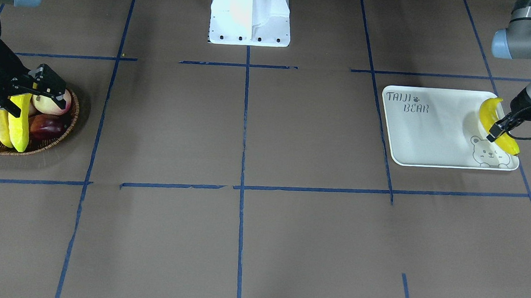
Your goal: Transfer all bananas from basket to plate
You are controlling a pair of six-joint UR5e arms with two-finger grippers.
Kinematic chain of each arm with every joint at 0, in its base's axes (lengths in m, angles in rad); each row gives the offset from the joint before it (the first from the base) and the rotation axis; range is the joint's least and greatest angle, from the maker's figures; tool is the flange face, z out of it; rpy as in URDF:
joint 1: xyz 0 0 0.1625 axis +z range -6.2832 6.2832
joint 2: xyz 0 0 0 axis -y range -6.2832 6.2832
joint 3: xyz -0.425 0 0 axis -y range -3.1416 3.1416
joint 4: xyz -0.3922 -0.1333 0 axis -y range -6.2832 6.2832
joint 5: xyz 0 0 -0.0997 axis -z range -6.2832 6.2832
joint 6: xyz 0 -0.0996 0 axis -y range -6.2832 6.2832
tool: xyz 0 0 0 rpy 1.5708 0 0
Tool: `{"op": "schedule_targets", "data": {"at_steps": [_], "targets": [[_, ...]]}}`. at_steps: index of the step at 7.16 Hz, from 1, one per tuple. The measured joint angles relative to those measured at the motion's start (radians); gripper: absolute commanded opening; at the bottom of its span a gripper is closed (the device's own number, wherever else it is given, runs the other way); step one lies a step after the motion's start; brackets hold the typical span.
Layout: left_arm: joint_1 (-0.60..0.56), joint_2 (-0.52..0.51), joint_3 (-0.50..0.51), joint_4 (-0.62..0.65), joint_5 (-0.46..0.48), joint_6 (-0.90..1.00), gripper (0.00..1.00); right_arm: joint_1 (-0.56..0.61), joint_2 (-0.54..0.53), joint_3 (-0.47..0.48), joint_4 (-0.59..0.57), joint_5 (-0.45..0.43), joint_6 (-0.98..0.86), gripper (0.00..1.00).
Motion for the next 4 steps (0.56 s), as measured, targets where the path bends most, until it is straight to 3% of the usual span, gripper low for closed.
{"op": "schedule_targets", "data": {"at_steps": [4], "targets": [[-0.07,-0.011,-0.008,-0.002,-0.049,0.054,1.0,0.002,-0.059,0.027,-0.008,-0.01,-0.077,0.99]]}}
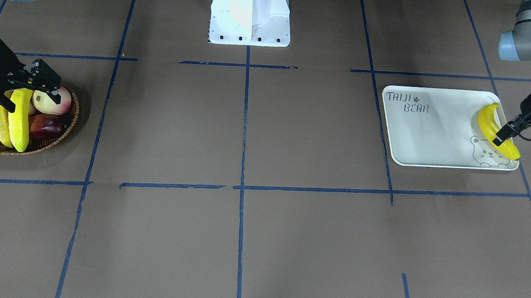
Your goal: Transfer all bananas from basket to plate
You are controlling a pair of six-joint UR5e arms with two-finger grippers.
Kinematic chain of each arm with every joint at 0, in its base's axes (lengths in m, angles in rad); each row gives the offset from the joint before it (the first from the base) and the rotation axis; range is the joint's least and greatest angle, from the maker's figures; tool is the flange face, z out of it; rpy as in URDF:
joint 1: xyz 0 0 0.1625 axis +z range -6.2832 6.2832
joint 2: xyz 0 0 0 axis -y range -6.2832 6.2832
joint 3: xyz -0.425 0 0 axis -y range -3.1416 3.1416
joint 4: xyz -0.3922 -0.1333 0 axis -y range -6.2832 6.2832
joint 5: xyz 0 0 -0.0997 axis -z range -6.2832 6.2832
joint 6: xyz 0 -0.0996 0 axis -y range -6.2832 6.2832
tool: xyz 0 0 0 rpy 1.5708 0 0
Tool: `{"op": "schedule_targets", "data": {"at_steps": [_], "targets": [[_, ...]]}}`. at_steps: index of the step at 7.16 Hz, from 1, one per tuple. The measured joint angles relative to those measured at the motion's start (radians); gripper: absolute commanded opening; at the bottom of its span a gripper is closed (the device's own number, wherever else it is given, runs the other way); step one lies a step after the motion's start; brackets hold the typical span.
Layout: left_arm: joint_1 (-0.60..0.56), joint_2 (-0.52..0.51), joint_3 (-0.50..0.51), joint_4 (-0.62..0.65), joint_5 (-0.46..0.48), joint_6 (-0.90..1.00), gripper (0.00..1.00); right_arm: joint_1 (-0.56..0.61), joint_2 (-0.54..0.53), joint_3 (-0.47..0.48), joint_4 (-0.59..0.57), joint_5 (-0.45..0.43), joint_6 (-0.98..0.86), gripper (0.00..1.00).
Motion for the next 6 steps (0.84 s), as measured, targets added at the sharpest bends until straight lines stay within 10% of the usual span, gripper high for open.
{"op": "schedule_targets", "data": {"at_steps": [6], "targets": [[-0.124,-0.061,-0.107,0.009,-0.218,0.104,1.0,0.017,-0.374,0.068,0.215,-0.087,-0.104,0.97]]}}
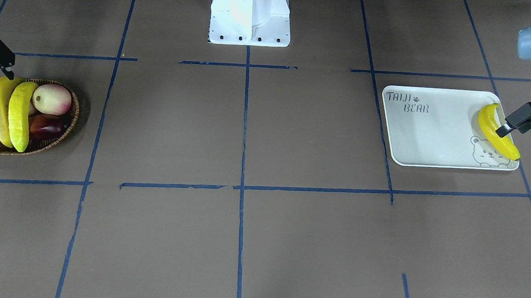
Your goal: Transfer all bananas from basket to plate
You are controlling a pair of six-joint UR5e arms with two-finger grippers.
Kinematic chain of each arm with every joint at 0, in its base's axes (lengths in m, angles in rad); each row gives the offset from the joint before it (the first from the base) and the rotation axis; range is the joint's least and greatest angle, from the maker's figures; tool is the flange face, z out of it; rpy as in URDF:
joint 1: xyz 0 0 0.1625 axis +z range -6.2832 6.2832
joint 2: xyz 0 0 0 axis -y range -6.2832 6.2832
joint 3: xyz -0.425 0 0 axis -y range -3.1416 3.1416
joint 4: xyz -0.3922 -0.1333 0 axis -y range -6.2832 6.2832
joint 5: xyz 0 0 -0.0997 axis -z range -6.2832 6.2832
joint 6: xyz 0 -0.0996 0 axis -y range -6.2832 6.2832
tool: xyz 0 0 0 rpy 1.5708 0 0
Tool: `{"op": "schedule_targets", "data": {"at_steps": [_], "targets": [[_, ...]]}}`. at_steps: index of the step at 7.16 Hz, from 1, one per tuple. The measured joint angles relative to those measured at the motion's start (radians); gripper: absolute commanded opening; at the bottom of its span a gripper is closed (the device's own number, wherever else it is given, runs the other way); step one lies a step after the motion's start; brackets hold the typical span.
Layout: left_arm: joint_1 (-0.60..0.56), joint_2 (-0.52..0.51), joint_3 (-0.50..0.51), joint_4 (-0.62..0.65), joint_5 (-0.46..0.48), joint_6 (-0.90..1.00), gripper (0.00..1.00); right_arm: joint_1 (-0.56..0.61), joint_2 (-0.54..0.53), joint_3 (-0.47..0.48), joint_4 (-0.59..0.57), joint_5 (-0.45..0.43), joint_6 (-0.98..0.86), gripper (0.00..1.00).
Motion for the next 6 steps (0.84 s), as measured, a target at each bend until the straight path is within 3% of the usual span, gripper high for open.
{"op": "schedule_targets", "data": {"at_steps": [2,4,6], "targets": [[0.002,-0.006,0.0,0.0,-0.001,-0.003,1.0,0.001,-0.101,-0.06,0.206,0.005,-0.016,0.93],[0.003,-0.008,0.001,-0.001,-0.001,-0.006,1.0,0.001,-0.137,-0.171,0.384,0.02,-0.055,0.91],[0.003,-0.008,0.004,-0.001,-0.001,-0.006,1.0,0.0,-0.141,-0.219,0.44,0.038,-0.069,0.85]]}}
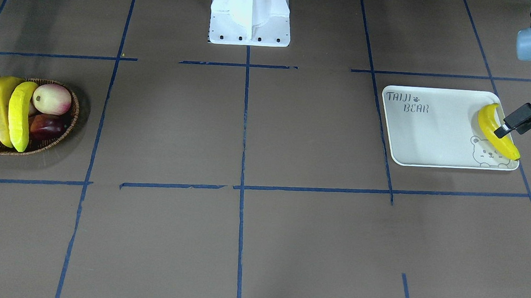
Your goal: Transfer all bananas from basket to plate
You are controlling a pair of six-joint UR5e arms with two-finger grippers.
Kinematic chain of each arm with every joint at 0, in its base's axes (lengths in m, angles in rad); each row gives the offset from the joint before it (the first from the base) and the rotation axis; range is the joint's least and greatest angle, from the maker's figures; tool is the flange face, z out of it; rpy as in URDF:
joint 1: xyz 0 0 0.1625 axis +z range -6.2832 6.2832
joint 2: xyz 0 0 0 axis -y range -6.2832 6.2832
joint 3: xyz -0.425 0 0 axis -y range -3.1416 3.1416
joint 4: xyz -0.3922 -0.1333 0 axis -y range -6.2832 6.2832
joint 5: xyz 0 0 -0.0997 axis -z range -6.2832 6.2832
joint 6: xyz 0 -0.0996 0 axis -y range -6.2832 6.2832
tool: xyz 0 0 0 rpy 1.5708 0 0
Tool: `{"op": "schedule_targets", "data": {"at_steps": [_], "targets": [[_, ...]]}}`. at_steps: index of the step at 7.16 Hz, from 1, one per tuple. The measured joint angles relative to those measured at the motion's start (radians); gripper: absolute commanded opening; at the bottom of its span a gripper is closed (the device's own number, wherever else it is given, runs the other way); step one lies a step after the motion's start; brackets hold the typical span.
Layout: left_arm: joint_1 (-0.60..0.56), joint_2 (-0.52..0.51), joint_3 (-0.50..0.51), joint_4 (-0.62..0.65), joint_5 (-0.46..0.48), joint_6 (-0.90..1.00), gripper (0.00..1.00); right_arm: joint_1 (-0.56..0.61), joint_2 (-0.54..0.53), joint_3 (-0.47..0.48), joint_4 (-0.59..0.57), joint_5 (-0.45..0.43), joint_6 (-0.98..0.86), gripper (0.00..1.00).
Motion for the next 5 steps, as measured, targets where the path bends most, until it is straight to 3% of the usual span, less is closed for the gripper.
{"op": "schedule_targets", "data": {"at_steps": [3,5], "targets": [[0.0,0.0,0.004,0.0,0.0,0.001,1.0,-0.002,0.008,-0.036,0.009,0.005,-0.005,0.74],[0.0,0.0,0.005,0.0,0.0,0.001,1.0,-0.003,0.016,-0.041,0.009,0.005,-0.003,0.59]]}}
